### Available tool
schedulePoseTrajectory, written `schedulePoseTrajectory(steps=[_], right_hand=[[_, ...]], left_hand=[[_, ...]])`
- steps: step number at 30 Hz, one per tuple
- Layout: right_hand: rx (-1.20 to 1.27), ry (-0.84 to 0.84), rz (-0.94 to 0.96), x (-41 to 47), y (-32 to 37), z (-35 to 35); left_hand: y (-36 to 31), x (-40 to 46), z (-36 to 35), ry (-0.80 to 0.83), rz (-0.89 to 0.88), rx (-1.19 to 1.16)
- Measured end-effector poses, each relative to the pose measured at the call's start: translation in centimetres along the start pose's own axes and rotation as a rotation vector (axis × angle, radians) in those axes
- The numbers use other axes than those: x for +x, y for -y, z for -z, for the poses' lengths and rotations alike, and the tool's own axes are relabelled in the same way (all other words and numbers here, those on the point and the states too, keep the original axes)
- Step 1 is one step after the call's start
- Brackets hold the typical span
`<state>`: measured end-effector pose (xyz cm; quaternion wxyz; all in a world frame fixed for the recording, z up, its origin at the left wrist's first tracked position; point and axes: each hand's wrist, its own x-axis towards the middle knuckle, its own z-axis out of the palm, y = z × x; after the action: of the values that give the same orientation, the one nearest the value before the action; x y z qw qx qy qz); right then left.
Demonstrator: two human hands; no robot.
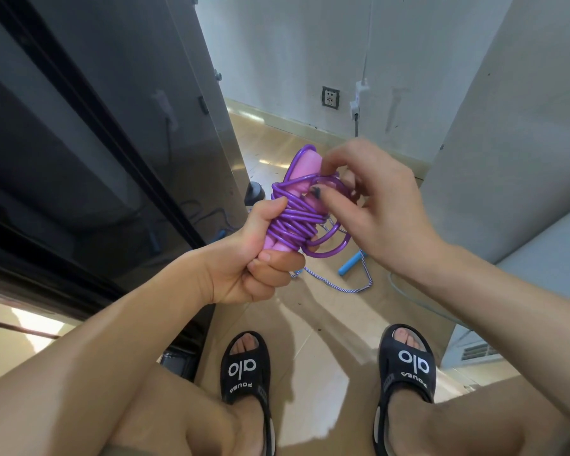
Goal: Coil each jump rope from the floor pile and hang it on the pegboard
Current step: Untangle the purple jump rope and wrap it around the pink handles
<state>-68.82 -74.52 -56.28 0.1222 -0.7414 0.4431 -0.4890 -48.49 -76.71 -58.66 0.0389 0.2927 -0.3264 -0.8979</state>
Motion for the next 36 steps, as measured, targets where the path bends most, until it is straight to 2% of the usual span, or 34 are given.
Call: schedulePoseTrajectory(steps=[3,6,11,14,18,22,26,31,36], right_hand=[[-0.051,-0.006,0.029,-0.2,-0.5,-0.2],[0.020,0.013,-0.050,-0.3,-0.5,-0.3],[0.385,0.025,-0.310,0.1,-0.7,-0.4],[0.460,0.032,-0.387,0.4,-1.0,0.1],[0.189,0.101,-0.202,0.5,-1.4,0.9],[-0.044,0.090,0.012,0.7,-1.1,1.0],[-0.236,0.191,0.194,1.0,-1.4,1.6],[-0.341,0.360,0.230,1.0,-1.6,2.1],[-0.439,0.326,0.258,0.3,-1.5,1.3]], left_hand=[[0.0,-0.1,0.3,0.062,0.005,-0.012],[0.0,-0.3,0.4,0.103,0.000,0.014],[0.1,-0.1,0.3,0.067,0.009,-0.023],[0.2,0.0,0.4,-0.009,0.002,-0.087],[0.0,-0.1,0.3,0.076,-0.002,-0.070],[-0.1,-0.2,0.3,0.123,0.000,-0.050],[0.0,-0.3,0.7,0.068,0.012,-0.058],[0.1,-0.8,0.8,-0.021,0.063,0.108],[0.1,-0.9,0.5,-0.133,0.069,0.110]])
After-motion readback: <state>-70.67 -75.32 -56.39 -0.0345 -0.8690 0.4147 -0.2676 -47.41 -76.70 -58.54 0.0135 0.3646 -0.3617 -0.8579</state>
